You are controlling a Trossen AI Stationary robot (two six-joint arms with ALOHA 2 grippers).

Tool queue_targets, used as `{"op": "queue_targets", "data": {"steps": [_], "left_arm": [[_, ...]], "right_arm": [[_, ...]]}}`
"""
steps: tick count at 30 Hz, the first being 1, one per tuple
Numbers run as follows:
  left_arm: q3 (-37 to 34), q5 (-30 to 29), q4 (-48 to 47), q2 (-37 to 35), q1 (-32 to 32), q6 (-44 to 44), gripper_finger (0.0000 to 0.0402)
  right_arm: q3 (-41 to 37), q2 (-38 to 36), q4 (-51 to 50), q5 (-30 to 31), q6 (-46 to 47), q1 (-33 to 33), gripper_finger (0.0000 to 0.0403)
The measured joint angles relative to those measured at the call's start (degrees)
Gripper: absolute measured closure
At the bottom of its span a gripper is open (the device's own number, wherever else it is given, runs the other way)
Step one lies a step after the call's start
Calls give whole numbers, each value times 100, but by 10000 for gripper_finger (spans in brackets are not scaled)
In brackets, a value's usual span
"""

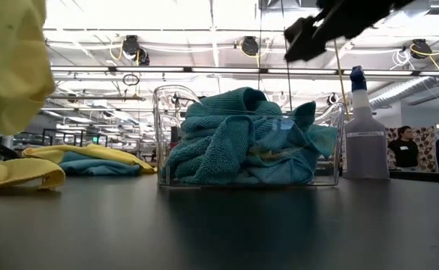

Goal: Sort microfiber towel by color & place in baskets
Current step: Put the yellow microfiber cloth into the top transparent bin

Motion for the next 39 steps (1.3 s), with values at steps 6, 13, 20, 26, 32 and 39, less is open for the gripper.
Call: {"op": "queue_targets", "data": {"steps": [6,13,20,26,32,39], "left_arm": [[58,-518,-9,0,6,246,398],[58,-1329,-13,-4,185,742,398],[58,-2389,-15,-49,742,1511,397],[58,-3467,180,-224,1541,2349,392],[58,-4075,1246,-440,2559,3916,390],[58,-3977,3404,-507,3880,6531,393]], "right_arm": [[0,-519,-102,4,117,329,148],[0,-942,-554,4,467,769,148],[0,-1069,-980,28,967,1139,148],[0,-1067,-1365,528,1401,1544,148],[0,-1063,-1634,1136,1865,2013,148],[-155,-1032,-1871,1764,2480,2543,148]]}}
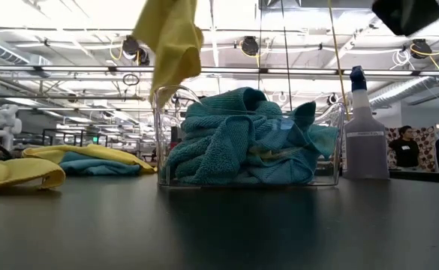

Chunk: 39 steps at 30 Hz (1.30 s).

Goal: Sort microfiber towel by color & place in baskets
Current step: Put the yellow microfiber cloth into the top transparent bin

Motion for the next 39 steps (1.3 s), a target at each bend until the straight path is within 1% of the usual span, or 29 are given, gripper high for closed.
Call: {"op": "queue_targets", "data": {"steps": [2,4,8,13,15,17,20,23,28,31,36,39], "left_arm": [[0,294,632,0,376,709,394],[0,749,1263,0,762,1289,394],[-2,1693,2367,0,1504,2043,394],[-2,2889,3288,23,2351,2478,394],[2,3290,3648,115,2648,2564,394],[-4,3608,3809,224,2904,2605,394],[-4,4140,4156,470,3188,2621,394],[-2,4486,4444,807,3355,2627,394],[-4,4842,4698,1408,3509,2715,394],[-2,4969,4909,1790,3519,2727,394],[-4,5433,5177,2352,3491,2716,394],[-2,5617,5312,2694,3441,2716,394]], "right_arm": [[-155,0,33,27,216,117,148],[-348,0,182,35,428,202,148],[-806,2,607,42,820,370,148],[-1287,4,1129,42,1230,541,148],[-1412,4,1319,136,1346,603,148],[-1493,4,1429,240,1413,667,148],[-1517,4,1554,406,1446,758,148],[-1517,4,1717,534,1439,830,148],[-1517,4,1849,639,1444,919,148],[-1517,4,1888,756,1485,976,148],[-1517,4,1972,778,1570,1061,148],[-1517,4,1971,925,1575,1122,148]]}}
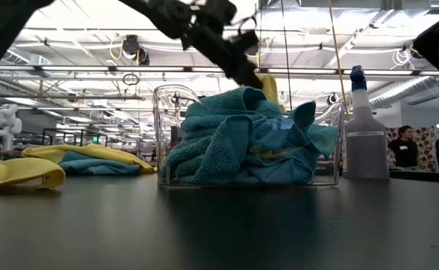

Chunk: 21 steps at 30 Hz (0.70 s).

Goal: Sort microfiber towel by color & place in baskets
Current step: Put the yellow microfiber cloth into the top transparent bin

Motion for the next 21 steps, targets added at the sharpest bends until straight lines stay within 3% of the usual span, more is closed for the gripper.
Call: {"op": "queue_targets", "data": {"steps": [10,21], "left_arm": [[-2,236,49,858,-117,-41,395],[3,627,-254,1226,-123,-152,395]], "right_arm": [[0,0,-1,123,-7,17,148],[0,0,3,288,-44,17,148]]}}
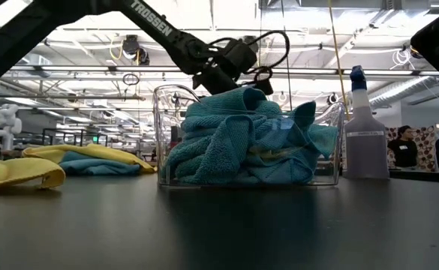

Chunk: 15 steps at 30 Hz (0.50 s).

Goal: Sort microfiber towel by color & place in baskets
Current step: Put the yellow microfiber cloth into the top transparent bin

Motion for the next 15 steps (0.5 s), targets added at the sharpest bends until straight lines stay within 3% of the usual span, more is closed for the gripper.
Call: {"op": "queue_targets", "data": {"steps": [7,15], "left_arm": [[0,37,-281,64,34,-105,374],[90,-106,-381,67,43,-357,257]], "right_arm": [[2,0,11,13,1,0,148],[2,0,7,11,57,0,148]]}}
